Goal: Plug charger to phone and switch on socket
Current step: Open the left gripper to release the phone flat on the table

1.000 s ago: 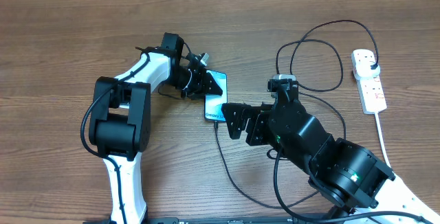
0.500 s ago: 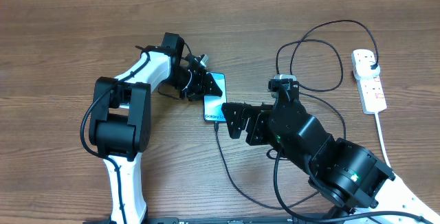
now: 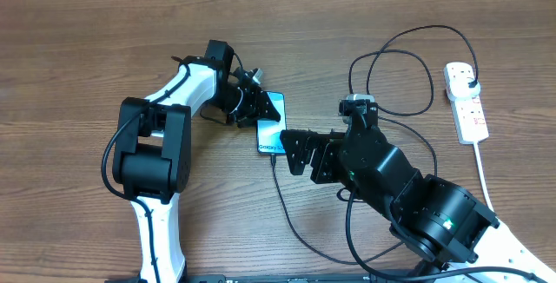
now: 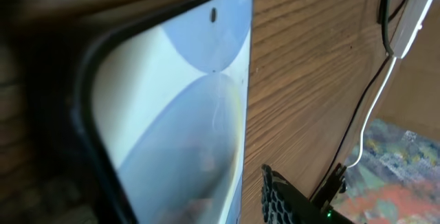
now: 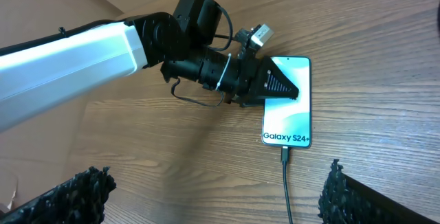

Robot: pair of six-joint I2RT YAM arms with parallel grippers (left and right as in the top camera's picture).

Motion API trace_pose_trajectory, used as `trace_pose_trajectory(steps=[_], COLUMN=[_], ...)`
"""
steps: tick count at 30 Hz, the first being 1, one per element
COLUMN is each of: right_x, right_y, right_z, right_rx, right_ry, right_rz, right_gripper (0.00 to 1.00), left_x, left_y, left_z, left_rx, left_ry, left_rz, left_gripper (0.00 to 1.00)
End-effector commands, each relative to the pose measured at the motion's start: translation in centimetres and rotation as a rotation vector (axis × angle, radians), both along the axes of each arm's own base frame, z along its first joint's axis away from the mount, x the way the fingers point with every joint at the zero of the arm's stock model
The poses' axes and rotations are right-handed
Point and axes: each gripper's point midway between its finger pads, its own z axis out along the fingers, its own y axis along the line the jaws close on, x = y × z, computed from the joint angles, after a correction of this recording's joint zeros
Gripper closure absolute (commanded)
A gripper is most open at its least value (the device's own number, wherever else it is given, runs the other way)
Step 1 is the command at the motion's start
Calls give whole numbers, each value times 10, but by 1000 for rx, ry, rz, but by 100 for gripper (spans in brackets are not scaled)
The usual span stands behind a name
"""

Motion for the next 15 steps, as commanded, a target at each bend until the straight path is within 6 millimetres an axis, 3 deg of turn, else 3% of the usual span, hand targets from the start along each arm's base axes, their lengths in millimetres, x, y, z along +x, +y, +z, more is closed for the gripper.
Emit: trace_pose_trajectory(steps=[1, 15], right_x=[1, 1], right_y=[-2, -2], right_z=[4, 4], right_rx=[6, 6], right_ry=[-10, -10], right_rz=[-13, -13], right_gripper=[0, 0], left_x=[0, 1], left_y=[13, 27], left_z=[-18, -28], left_rx=[118, 219], left_ry=[26, 17], left_rz=[37, 43], left_gripper=[56, 44])
